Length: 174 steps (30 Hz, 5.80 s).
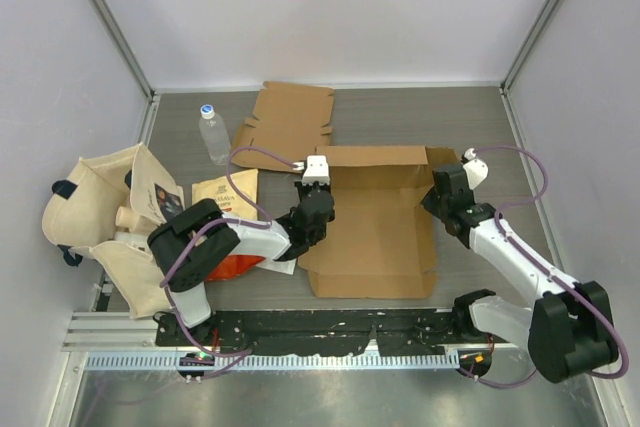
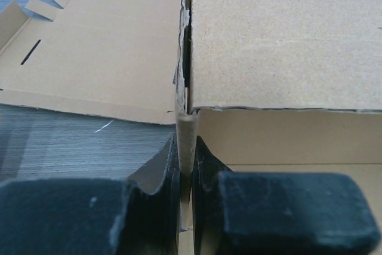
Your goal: Fold the paper box
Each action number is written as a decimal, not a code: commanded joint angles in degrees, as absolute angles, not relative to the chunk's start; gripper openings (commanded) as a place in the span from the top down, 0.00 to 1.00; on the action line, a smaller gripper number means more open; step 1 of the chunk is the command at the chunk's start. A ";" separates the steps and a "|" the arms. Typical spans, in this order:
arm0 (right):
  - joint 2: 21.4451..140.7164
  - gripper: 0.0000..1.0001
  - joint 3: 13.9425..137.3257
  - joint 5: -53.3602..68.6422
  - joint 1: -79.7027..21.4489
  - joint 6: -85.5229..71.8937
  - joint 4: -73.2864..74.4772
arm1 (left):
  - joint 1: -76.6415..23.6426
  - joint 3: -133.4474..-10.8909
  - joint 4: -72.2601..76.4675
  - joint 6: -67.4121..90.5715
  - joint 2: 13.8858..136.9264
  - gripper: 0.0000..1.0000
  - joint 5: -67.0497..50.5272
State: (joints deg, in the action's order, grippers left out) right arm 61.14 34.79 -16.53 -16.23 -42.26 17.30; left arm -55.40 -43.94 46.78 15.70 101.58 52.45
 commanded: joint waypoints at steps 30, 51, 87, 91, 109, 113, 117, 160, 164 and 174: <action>71.37 0.99 24.70 -15.03 -10.46 -44.03 -20.05 | -55.37 -42.80 47.99 21.98 98.44 1.00 54.05; 82.70 0.99 22.41 -8.43 -14.94 -45.25 -25.66 | -55.46 -43.59 46.76 24.17 99.23 1.00 51.42; 58.35 0.98 27.60 -15.96 -13.19 -51.92 21.88 | -55.46 -42.71 48.96 21.80 100.90 1.00 52.91; 66.78 0.99 25.23 -14.07 -8.97 -54.75 17.33 | -55.46 -42.45 49.04 22.06 101.34 1.00 53.09; 55.03 0.80 28.90 -9.49 -4.40 -41.31 9.65 | -55.46 -42.54 48.26 22.06 100.37 1.00 54.93; 53.36 0.70 35.41 -8.44 -3.34 -37.27 21.15 | -55.46 -42.63 48.43 21.71 100.90 1.00 55.37; 54.40 0.47 45.58 -5.45 -3.34 -29.12 31.97 | -55.46 -42.54 48.69 21.10 101.25 1.00 55.55; 62.23 0.99 58.55 -12.90 -15.12 -24.35 34.72 | -57.04 -40.79 39.49 19.51 92.74 0.62 46.33; 60.65 0.99 54.42 -13.80 -15.12 -23.55 29.63 | -56.95 -39.81 26.67 23.87 83.25 0.36 44.21; 60.20 0.99 49.75 -16.52 -14.77 -28.91 24.00 | -65.62 -32.26 21.24 31.13 65.74 0.49 26.45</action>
